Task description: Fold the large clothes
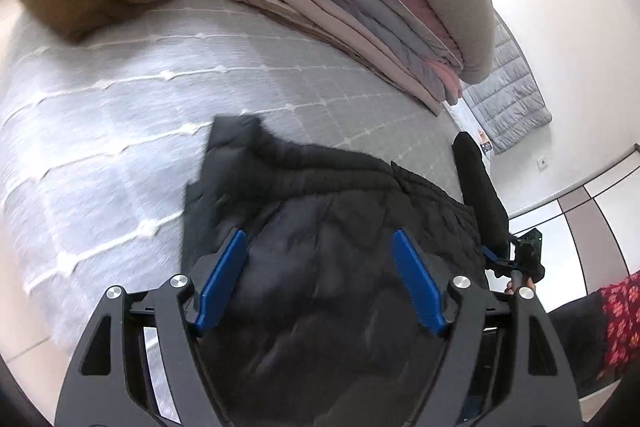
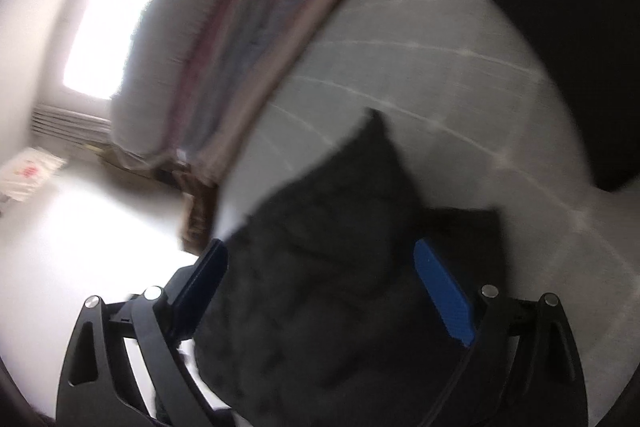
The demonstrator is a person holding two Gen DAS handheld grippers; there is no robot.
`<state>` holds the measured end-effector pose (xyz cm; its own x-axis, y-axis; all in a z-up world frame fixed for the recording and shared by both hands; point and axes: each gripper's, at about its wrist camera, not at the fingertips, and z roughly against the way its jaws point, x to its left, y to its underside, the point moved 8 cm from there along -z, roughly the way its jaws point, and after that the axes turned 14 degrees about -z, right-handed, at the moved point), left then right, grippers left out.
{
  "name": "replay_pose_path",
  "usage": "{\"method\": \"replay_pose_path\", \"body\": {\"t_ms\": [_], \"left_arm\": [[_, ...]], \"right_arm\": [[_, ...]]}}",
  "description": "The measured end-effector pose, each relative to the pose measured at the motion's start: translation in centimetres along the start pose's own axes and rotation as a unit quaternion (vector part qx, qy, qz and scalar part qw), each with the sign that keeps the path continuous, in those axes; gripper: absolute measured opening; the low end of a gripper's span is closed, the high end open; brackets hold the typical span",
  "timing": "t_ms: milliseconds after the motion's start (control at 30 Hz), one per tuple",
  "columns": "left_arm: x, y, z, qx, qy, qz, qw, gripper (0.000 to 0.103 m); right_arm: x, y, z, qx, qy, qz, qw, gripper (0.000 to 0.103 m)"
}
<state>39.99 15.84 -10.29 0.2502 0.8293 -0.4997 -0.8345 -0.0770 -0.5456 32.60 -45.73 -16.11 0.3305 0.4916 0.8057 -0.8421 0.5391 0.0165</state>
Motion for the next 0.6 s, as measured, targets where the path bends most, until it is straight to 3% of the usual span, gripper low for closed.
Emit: {"method": "replay_pose_path", "body": {"t_ms": [100, 167, 233, 300, 400, 500, 600], "left_arm": [[0.8, 1.3, 1.3, -0.007, -0.007, 0.012, 0.9999, 0.074], [1.2, 2.3, 1.9, -0.009, -0.007, 0.024, 0.9997, 0.074], [1.5, 3.1, 2.2, -0.008, -0.007, 0.033, 0.9994, 0.074], [1.6, 3.7, 2.4, -0.008, -0.006, 0.038, 0.9992, 0.074], [1.7, 4.2, 2.8, -0.009, -0.004, 0.042, 0.9991, 0.074], [1.7, 4.3, 2.9, -0.012, -0.004, 0.044, 0.9989, 0.075], [1.5, 4.4, 2.9, -0.015, -0.003, 0.047, 0.9988, 0.075]], "right_arm": [[-0.6, 0.9, -1.1, 0.041, 0.002, 0.004, 0.999, 0.091], [-1.0, 1.4, -1.9, 0.049, 0.037, 0.023, 0.998, 0.091], [-0.8, 2.0, -2.5, 0.067, 0.039, 0.035, 0.996, 0.091], [-0.8, 1.6, -1.9, 0.042, 0.057, 0.052, 0.996, 0.091], [-1.4, 1.0, -1.0, 0.043, 0.041, 0.034, 0.998, 0.091], [-2.3, 2.5, -1.8, 0.090, 0.058, 0.036, 0.994, 0.091], [-1.3, 3.6, -1.2, 0.109, 0.014, 0.049, 0.993, 0.091]]}}
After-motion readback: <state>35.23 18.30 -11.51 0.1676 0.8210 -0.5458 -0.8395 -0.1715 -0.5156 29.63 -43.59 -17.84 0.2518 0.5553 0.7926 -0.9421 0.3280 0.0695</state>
